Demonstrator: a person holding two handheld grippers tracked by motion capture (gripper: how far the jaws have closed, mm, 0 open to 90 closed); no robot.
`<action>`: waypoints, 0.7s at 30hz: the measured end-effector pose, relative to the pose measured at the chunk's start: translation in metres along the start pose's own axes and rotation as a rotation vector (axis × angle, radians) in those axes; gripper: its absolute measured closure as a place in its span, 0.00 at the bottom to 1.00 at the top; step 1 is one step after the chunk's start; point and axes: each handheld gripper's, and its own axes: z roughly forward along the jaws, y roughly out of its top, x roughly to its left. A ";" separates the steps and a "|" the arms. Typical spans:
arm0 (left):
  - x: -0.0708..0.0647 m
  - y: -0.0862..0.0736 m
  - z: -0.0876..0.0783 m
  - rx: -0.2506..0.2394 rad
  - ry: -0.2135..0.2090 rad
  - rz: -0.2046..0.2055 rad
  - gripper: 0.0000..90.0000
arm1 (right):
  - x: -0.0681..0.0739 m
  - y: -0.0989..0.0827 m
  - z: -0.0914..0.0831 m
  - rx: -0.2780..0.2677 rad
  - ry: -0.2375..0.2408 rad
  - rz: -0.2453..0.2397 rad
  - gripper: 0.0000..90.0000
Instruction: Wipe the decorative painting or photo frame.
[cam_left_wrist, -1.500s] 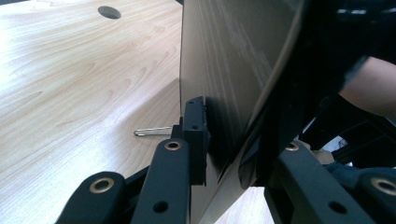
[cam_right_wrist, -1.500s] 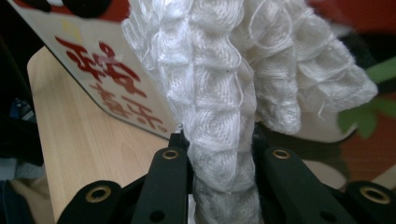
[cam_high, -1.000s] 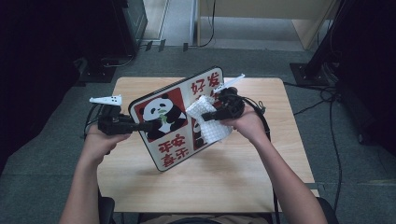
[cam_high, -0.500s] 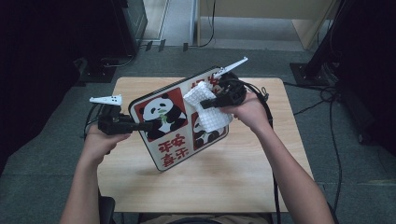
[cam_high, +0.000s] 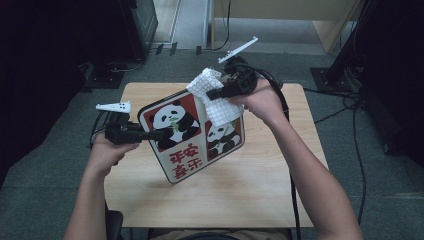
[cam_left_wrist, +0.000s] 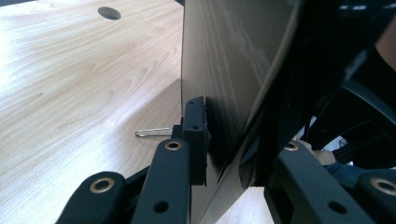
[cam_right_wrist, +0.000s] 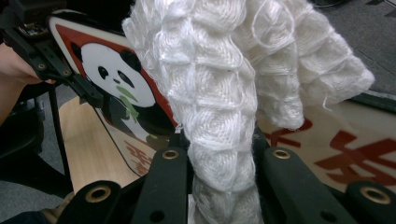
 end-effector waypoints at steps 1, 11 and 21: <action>0.000 0.000 0.000 -0.001 -0.002 0.000 0.85 | 0.001 0.003 0.000 0.002 -0.004 -0.007 0.86; 0.002 -0.001 0.000 -0.006 -0.017 -0.002 0.84 | 0.000 0.015 0.003 0.027 -0.013 -0.007 0.86; 0.003 -0.002 0.001 -0.012 -0.023 -0.012 0.84 | 0.002 0.013 0.011 0.078 -0.017 -0.013 0.86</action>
